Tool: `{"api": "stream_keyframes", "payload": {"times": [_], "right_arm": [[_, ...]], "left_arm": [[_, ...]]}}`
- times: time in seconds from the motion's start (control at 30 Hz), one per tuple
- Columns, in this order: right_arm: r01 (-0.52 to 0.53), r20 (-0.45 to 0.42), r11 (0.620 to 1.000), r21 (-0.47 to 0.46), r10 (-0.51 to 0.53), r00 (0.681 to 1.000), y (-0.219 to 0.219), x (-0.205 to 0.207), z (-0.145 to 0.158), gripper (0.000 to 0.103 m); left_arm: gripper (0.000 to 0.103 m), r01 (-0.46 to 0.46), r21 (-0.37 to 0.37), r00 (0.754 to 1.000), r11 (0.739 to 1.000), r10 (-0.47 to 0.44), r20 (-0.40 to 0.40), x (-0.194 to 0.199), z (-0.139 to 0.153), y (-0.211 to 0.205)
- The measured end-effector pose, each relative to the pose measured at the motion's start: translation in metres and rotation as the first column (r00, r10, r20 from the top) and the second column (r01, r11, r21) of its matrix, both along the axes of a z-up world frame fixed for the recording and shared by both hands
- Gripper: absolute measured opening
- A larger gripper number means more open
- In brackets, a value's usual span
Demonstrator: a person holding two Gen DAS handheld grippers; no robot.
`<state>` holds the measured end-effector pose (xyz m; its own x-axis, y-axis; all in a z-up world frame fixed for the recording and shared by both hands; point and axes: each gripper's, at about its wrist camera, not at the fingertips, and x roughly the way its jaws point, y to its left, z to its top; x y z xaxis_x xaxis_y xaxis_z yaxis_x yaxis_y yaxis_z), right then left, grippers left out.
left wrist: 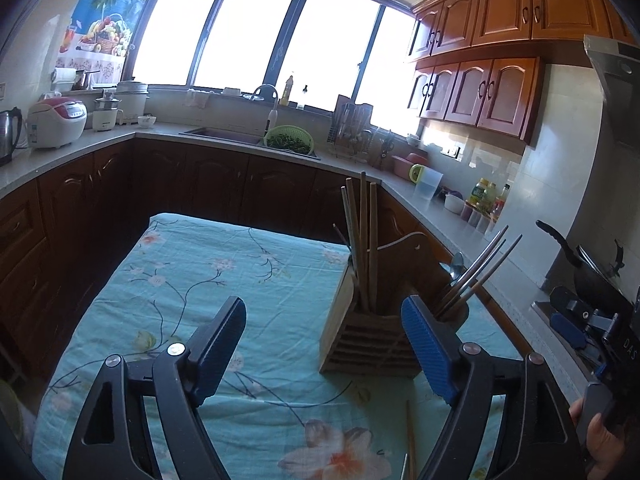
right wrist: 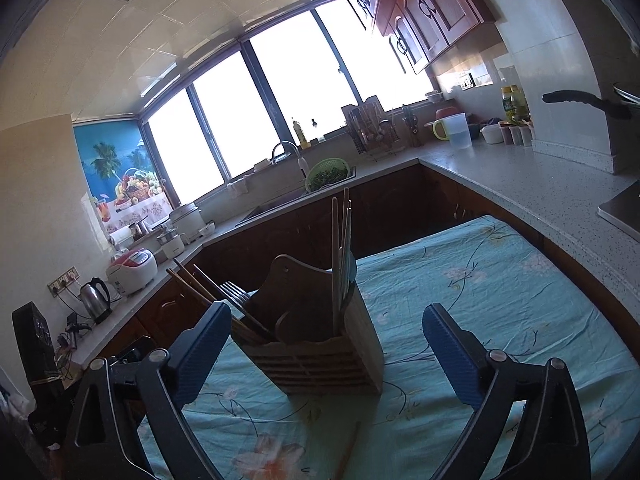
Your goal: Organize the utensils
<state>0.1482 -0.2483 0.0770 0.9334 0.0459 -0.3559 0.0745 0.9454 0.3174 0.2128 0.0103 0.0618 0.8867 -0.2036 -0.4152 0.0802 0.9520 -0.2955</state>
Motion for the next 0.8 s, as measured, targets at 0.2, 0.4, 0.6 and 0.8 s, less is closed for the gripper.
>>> {"api": "stream_keyframes", "payload": {"times": [0.2,0.4,0.6,0.8], "right_arm": [[-0.002,-0.015,1.000,0.012,0.002,1.000,0.003,-0.015,-0.011,0.098],[-0.022,-0.026,1.000,0.009,0.022,0.999,0.011,-0.032,-0.017,0.098],[-0.040,-0.025,0.999,0.004,0.040,0.999,0.020,-0.050,-0.022,0.098],[-0.056,-0.003,0.998,-0.033,0.056,0.998,0.030,-0.065,-0.015,0.098]], "left_arm": [[0.083,-0.020,-0.014,1.000,1.000,0.020,-0.012,-0.021,-0.001,0.010],[0.086,-0.030,-0.042,0.999,0.999,0.029,-0.029,-0.042,-0.006,0.021],[0.089,-0.035,-0.056,0.999,0.998,0.034,-0.023,-0.066,-0.006,0.028],[0.091,-0.043,-0.037,0.999,0.998,0.043,-0.015,-0.091,-0.007,0.031]]}}
